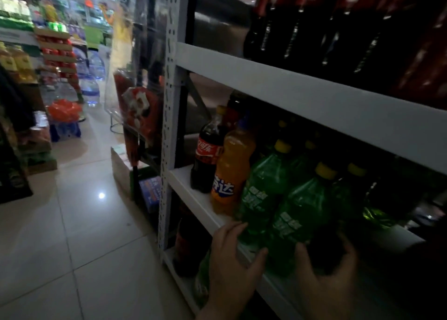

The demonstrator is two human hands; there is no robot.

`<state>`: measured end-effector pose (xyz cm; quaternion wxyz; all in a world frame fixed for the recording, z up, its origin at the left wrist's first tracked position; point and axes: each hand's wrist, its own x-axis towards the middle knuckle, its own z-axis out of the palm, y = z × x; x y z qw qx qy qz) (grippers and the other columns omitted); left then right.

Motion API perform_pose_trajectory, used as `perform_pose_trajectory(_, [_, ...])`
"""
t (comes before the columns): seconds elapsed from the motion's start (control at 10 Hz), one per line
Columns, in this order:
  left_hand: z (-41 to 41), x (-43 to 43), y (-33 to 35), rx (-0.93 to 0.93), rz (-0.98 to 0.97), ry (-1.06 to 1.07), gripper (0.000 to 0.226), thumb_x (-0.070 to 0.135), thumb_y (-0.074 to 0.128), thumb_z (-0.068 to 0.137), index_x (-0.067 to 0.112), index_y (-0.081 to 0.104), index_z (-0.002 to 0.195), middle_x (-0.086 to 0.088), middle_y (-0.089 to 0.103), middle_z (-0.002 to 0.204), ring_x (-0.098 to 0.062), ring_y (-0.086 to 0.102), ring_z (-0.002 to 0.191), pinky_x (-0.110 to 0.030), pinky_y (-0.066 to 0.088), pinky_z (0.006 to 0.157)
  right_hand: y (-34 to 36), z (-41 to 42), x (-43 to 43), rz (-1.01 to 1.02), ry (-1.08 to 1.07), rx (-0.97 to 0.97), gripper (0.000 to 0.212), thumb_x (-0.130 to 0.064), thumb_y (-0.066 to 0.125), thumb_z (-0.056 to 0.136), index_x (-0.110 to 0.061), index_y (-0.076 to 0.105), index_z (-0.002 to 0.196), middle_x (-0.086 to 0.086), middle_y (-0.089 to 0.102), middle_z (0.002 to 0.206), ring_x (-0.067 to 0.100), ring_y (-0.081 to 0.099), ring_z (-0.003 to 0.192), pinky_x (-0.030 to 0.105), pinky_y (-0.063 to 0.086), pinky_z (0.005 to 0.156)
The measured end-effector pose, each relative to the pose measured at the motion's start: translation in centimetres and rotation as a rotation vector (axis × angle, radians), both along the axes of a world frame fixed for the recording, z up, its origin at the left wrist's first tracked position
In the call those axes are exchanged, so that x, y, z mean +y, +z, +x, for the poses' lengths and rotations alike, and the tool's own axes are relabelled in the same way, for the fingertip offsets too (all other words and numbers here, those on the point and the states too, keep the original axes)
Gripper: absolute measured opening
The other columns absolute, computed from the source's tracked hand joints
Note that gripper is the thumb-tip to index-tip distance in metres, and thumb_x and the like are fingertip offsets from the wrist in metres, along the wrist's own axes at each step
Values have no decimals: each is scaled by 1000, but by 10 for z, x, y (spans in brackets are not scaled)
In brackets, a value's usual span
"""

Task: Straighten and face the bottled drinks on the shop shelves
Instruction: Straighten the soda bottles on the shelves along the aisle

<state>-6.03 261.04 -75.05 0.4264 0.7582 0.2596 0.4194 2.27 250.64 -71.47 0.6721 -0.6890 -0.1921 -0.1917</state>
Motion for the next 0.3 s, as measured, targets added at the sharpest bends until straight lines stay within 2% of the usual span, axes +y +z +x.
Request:
perform_pose_trajectory(0.1, [4,-3,4,22,-19,57,49,49,70,77,46,44,118,24,35,126,9,32,119,-7,25,95,-12,-3,-1,-82,25,60,71,-3,83,63,-28,51,120,15,62,116,22,59,99,-2,37,76])
perform_pose_trajectory(0.2, [7,-5,4,16,-57,69,49,45,73,76,44,45,116,21,36,124,2,36,119,-9,28,96,-9,1,-2,-84,59,62,72,5,83,59,-17,53,122,17,64,110,16,61,89,-3,40,73])
perform_pose_trajectory(0.3, [6,-10,8,-54,-5,172,53,46,75,70,43,47,114,23,39,120,0,41,115,-21,38,98,-17,-2,-15,-60,52,-26,77,9,83,55,-26,54,117,10,65,103,-7,61,88,0,42,74])
